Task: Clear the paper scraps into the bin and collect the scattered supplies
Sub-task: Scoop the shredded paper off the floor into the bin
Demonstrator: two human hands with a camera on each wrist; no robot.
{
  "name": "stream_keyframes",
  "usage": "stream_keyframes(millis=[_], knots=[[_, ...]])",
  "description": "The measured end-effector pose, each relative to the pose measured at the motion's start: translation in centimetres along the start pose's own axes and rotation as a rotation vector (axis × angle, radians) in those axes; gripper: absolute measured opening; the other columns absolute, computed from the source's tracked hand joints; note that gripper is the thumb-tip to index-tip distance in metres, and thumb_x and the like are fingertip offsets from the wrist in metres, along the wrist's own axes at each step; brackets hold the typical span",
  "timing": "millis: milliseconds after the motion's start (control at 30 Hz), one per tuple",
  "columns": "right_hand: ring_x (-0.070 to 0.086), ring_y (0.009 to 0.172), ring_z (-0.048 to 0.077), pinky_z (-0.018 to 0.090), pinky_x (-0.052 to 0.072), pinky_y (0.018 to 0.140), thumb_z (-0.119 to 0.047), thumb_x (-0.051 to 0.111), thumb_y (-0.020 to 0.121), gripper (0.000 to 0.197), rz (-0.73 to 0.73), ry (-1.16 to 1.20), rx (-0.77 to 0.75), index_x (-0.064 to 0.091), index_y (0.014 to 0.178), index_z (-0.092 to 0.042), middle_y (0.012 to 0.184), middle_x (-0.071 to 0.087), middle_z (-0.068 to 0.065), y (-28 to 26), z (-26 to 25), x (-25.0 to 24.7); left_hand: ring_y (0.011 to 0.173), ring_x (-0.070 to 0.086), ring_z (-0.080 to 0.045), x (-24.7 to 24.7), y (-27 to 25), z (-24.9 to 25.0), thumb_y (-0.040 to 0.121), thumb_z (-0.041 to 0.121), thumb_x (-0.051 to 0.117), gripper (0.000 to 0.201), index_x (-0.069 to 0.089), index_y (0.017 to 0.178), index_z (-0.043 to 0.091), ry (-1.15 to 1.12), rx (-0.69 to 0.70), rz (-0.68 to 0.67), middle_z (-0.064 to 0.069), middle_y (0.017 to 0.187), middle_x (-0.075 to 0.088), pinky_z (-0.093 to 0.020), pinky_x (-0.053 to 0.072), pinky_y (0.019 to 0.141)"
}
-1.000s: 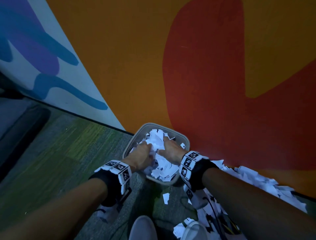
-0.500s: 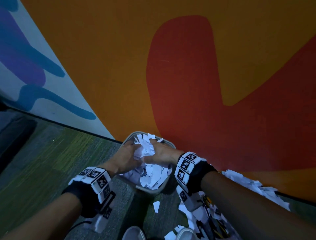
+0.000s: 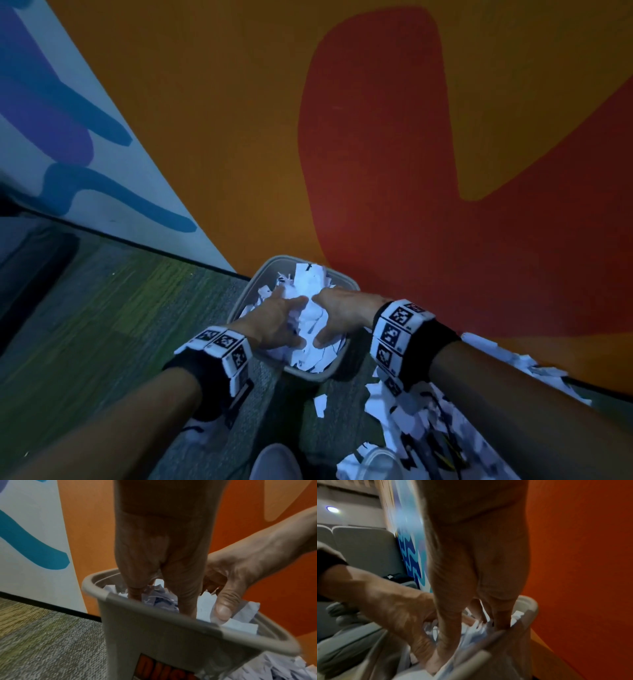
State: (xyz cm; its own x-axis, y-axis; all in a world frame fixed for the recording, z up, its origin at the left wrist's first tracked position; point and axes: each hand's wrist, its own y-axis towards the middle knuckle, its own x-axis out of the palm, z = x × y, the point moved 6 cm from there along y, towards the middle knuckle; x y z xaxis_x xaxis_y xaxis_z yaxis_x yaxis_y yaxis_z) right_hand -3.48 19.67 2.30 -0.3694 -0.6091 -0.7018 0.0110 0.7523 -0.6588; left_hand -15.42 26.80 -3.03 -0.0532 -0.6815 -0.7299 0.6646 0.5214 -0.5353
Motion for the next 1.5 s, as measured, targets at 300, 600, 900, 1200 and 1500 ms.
stream_keyframes(millis=[300,600,900,1200,1500], knots=[[0.051,0.086,0.024,0.034,0.041,0.071,-0.023,0.079,0.083,0.061,-0.063,-0.123,-0.047,0.045,0.132,-0.013,0.107,0.052,0.01,3.5,-2.1,2.7,0.122,0.057,-0.021,1.9,2.7,-2.1,0.069,0.03,0.086,0.08,0.051,0.141,0.022,0.017,-0.06,-0.106,-0.001,0.133,0.061,-0.032,0.045,0.099],[0.056,0.111,0.027,0.039,0.05,0.088,-0.036,0.079,0.082,0.071,-0.001,0.021,-0.023,0.042,0.135,-0.007,0.133,0.05,0.01,3.7,-0.3,1.9,0.131,0.047,-0.026,-0.1,1.0,-0.7,0.067,0.041,0.085,0.086,0.049,0.142,0.017,0.035,-0.027,-0.106,-0.005,0.144,0.049,-0.039,0.041,0.109],[0.052,0.128,0.021,0.034,0.045,0.103,-0.034,0.083,0.076,0.086,0.284,0.302,-0.134,0.039,0.15,-0.027,0.143,0.053,0.006,-4.7,2.9,-2.7,0.134,0.046,-0.022,-5.8,-4.0,4.6,0.08,0.035,0.081,0.081,0.041,0.149,0.023,0.246,0.035,-0.011,-0.002,0.152,0.041,-0.032,0.042,0.108],[0.064,0.092,0.011,0.026,0.049,0.077,-0.039,0.078,0.081,0.074,0.35,0.437,-0.045,0.044,0.146,-0.031,0.107,0.069,0.001,-13.6,11.6,0.1,0.095,0.063,-0.009,-5.8,-6.1,20.1,0.088,0.032,0.07,0.032,0.07,0.118,0.02,0.267,0.377,0.055,0.006,0.109,0.071,-0.02,0.042,0.074],[0.056,0.119,0.021,0.032,0.045,0.091,-0.038,0.075,0.085,0.067,0.318,0.607,0.308,0.047,0.143,-0.017,0.141,0.051,0.007,-17.4,29.4,11.1,0.12,0.06,-0.019,8.2,3.2,25.1,0.082,0.043,0.075,0.052,0.063,0.129,0.023,0.008,0.32,-0.145,0.002,0.135,0.06,-0.035,0.05,0.098]])
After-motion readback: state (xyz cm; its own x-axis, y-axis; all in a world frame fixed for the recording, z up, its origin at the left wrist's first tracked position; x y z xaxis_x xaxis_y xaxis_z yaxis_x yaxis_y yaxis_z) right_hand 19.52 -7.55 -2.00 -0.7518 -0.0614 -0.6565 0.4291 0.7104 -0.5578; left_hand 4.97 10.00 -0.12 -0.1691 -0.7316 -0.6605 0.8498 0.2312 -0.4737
